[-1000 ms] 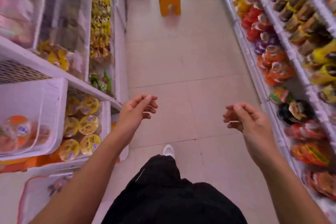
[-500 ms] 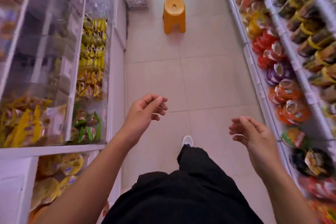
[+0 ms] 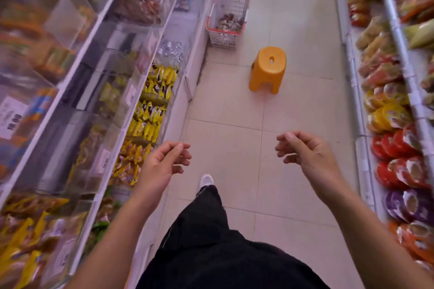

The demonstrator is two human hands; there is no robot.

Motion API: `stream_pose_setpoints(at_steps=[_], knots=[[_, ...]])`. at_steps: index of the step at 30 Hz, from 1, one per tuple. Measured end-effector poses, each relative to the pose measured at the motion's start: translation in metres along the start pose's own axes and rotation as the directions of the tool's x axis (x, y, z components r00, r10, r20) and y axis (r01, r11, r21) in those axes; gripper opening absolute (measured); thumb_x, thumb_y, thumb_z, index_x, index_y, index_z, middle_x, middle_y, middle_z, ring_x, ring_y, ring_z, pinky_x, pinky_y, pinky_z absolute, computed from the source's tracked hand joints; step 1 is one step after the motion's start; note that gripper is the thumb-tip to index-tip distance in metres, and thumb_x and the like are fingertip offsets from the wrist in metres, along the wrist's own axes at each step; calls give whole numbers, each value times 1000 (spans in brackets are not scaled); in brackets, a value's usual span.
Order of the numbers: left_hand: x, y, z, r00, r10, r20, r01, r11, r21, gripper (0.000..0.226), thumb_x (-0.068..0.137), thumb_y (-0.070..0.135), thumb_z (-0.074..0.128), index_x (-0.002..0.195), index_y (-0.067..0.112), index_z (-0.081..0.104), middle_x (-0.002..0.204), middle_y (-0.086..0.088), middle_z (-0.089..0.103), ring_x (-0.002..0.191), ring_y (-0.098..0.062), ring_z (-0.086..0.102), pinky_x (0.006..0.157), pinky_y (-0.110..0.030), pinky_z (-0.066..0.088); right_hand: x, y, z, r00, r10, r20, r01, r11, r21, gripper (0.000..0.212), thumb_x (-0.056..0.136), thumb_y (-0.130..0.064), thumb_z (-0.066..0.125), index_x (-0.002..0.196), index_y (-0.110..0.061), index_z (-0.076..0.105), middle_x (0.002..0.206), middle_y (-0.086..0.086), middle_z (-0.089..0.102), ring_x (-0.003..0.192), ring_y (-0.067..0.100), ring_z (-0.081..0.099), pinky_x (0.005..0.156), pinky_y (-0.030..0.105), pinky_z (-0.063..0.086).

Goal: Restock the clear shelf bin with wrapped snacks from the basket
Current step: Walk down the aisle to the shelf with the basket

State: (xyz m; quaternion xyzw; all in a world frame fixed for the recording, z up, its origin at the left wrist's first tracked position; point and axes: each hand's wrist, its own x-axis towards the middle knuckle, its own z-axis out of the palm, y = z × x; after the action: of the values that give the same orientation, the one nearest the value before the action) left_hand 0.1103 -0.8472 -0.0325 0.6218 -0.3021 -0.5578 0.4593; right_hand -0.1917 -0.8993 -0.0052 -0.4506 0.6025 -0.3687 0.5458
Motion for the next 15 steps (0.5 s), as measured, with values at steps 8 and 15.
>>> stream_pose_setpoints(at_steps=[8,15], knots=[[175,113,43,989,58,136,-61,998,22,22,100,15,54,90,20,73,81,-4,70,72,-15,63,59,-20,48,120,-69,-9,989,16,-147,-20,999,-29,25,99,-28,52,90,-22,74,83,5,72,76,18,69,65,23,59],[322,155,126,981,15,193,-25,999,48,19,99,17,54,92,18,72,80,-4,70,70,-14,62,60,-22,46,257,-79,-47,972,60,-229,-53,998,36,24,99,-27,53,90,-20,75,83,7,73,77,19,70,66,30,56]])
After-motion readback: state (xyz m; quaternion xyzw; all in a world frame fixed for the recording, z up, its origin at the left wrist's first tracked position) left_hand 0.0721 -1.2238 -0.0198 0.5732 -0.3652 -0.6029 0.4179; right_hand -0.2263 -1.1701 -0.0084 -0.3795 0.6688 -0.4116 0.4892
